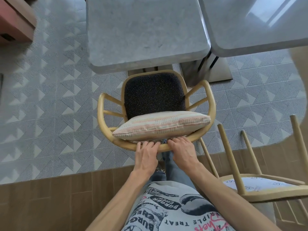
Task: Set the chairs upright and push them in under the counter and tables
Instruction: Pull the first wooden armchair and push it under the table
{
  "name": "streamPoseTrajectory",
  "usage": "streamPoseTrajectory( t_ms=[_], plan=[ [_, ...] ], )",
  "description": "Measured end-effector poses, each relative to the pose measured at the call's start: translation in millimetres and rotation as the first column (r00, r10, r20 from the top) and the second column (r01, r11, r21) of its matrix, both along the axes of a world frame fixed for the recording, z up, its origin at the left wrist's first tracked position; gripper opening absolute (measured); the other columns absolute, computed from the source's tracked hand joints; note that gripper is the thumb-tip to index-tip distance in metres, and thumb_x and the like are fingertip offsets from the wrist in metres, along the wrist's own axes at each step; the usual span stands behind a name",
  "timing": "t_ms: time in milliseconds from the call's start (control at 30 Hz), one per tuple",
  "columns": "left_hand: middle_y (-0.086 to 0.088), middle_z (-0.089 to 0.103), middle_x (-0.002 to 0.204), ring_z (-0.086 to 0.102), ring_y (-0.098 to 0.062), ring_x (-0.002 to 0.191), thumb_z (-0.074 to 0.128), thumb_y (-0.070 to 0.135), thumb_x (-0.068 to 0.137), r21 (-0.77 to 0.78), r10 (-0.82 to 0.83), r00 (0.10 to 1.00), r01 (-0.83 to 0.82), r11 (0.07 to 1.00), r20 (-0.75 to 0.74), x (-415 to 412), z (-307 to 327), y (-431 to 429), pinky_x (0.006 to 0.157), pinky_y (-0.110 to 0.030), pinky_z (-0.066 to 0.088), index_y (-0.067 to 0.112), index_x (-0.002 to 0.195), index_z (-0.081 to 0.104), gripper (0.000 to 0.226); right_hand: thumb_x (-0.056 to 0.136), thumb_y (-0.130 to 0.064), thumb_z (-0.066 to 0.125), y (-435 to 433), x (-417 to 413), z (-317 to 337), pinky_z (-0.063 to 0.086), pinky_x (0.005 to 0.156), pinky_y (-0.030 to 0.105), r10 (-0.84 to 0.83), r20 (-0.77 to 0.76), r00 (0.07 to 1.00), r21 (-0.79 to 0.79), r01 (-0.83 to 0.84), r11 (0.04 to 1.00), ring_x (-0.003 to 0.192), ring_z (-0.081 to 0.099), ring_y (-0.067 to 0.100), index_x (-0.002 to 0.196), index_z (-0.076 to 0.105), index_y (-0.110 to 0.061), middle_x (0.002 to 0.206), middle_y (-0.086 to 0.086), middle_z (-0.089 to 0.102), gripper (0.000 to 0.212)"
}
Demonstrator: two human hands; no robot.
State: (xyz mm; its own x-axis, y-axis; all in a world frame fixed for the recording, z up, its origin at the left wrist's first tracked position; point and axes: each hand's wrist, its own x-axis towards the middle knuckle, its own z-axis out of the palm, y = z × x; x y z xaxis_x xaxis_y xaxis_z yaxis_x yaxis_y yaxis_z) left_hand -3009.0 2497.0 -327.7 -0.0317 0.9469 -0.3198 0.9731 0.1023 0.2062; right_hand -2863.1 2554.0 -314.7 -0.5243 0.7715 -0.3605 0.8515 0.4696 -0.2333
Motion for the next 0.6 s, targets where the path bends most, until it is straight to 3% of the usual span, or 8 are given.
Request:
streamPoseTrajectory(
  t_ms=[100,200,300,467,533,600],
  plan=[
    [0.004,0.058,0.121,0.052,-0.021,0.115,0.059,0.013,0.084,-0.042,0.134,0.980,-0.129,0.991,0.149,2.3,2.8,3.3,0.112,-0.042,0.026,0.026,0.133,0.052,0.051,0.078,-0.008,0.058,4.9,-0.2,3.9,0.043,0.087,0.034,-0.130,-0.076,0.989,-0.085,0.123,0.989,0.100,0.059,0.025,0.101,0.060,-0.016,0.101,0.002,0.068,0.024],
    [0.000,0.053,0.126,0.050,-0.024,0.115,0.064,0.021,0.082,-0.085,0.343,0.874,-0.335,0.938,0.345,3.9,12.6,7.0,0.106,-0.042,0.036,0.025,0.136,0.049,0.056,0.074,-0.008,0.055,6.4,-4.4,13.6,0.047,0.089,0.040,-0.356,-0.197,0.914,-0.292,0.292,0.911,0.107,0.056,0.030,0.114,0.059,-0.010,0.112,0.008,0.066,0.040],
    [-0.002,0.055,0.121,0.054,-0.019,0.111,0.065,0.021,0.085,-0.103,0.469,0.717,-0.491,0.865,0.516,0.5,27.5,9.9,0.097,-0.034,0.045,0.022,0.129,0.055,0.045,0.075,-0.014,0.059,6.2,-10.1,33.0,0.047,0.093,0.034,-0.604,-0.316,0.732,-0.525,0.396,0.754,0.109,0.059,0.023,0.121,0.061,-0.010,0.115,0.006,0.066,0.046],
    [0.002,0.064,0.116,0.060,-0.010,0.107,0.062,0.030,0.092,-0.234,0.563,0.363,-0.646,0.726,0.743,-12.4,67.2,18.4,0.086,-0.025,0.050,0.021,0.122,0.059,0.031,0.089,-0.029,0.061,6.0,-12.9,70.4,0.045,0.097,0.029,-0.825,-0.384,0.416,-0.715,0.431,0.550,0.113,0.056,0.011,0.133,0.054,-0.013,0.127,0.000,0.060,0.047],
    [0.003,0.065,0.116,0.059,-0.011,0.109,0.057,0.032,0.094,-0.288,0.586,0.253,-0.681,0.673,0.770,-15.3,82.3,23.7,0.091,-0.029,0.049,0.021,0.121,0.060,0.029,0.091,-0.036,0.059,8.2,-10.2,82.6,0.043,0.090,0.023,-0.874,-0.386,0.295,-0.770,0.420,0.481,0.107,0.056,0.006,0.132,0.056,-0.016,0.127,-0.002,0.060,0.046],
    [0.001,0.063,0.118,0.058,-0.015,0.112,0.053,0.033,0.096,-0.332,0.584,0.164,-0.687,0.646,0.795,-15.1,97.2,26.9,0.101,-0.039,0.046,0.022,0.119,0.059,0.026,0.091,-0.042,0.058,9.1,-3.8,92.6,0.044,0.094,0.028,-0.907,-0.376,0.191,-0.825,0.377,0.421,0.107,0.058,0.008,0.125,0.061,-0.019,0.123,-0.003,0.063,0.041]
  ],
)
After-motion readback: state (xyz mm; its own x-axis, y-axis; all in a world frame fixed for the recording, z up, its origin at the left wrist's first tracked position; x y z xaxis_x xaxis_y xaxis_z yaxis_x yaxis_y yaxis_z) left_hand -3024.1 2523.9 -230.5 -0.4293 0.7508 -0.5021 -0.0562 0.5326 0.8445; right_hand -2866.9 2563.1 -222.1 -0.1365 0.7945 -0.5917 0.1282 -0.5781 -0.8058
